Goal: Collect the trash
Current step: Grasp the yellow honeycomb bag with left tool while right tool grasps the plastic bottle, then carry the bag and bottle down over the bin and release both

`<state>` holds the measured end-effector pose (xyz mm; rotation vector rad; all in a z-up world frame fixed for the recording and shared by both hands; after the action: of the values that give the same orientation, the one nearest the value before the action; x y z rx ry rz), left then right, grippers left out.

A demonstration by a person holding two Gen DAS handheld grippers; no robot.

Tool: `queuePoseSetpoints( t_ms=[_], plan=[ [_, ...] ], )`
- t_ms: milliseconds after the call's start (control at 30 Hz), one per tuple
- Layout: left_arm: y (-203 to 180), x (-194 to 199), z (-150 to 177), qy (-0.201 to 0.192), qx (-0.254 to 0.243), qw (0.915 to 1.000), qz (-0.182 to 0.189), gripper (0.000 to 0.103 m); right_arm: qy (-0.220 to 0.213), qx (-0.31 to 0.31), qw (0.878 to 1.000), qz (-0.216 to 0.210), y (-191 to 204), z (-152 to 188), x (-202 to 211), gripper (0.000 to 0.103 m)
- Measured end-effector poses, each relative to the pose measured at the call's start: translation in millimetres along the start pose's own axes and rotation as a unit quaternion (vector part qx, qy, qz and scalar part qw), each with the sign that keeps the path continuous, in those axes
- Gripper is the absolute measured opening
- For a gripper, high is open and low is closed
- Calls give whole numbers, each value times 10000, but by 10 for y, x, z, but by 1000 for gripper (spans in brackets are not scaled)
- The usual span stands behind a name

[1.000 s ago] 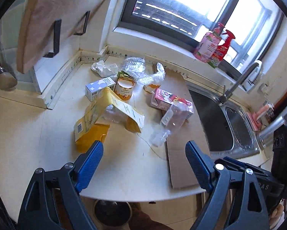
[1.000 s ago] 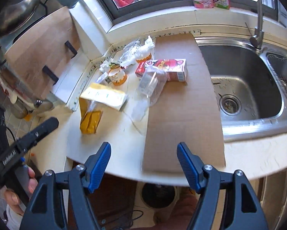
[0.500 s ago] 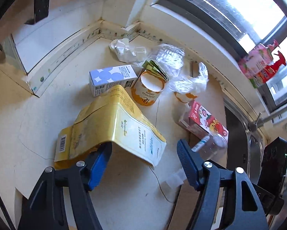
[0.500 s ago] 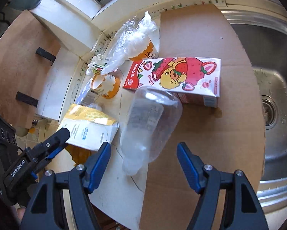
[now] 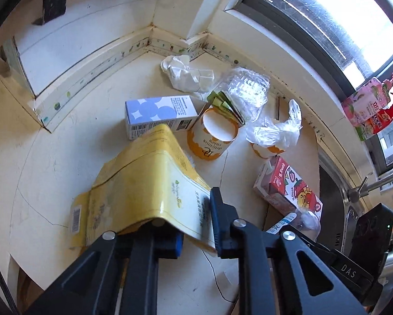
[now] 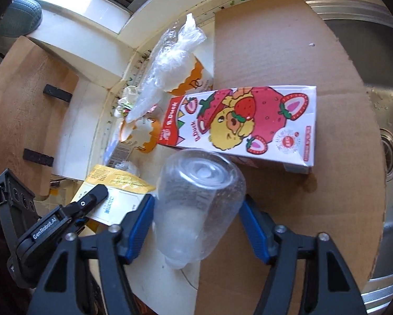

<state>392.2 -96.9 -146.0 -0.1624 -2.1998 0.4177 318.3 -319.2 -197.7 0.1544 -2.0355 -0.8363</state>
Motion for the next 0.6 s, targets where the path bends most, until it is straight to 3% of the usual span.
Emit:
queuePoseSetpoints(
  t_ms=[133,600],
  plan=[
    [-113,104,-5,-117,-257,9996,27,3,12,25,10000,-42,52,9,31,59],
    [-323,1028,72,-588,-817,9942,388,3,-305,8,9980,-558,203,68,517,57]
  ],
)
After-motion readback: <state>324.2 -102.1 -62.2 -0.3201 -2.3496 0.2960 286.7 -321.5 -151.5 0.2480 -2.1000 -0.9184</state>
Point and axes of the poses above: each gripper's, at about its wrist camera, not at the fingertips, and x roughly against the way its jaws point, y to its left, z to its underside, the point moved 2 cm from there along -x, roughly the way its jaws point, and after that the axes turned 11 degrees about -y, right-handed, at the moved point
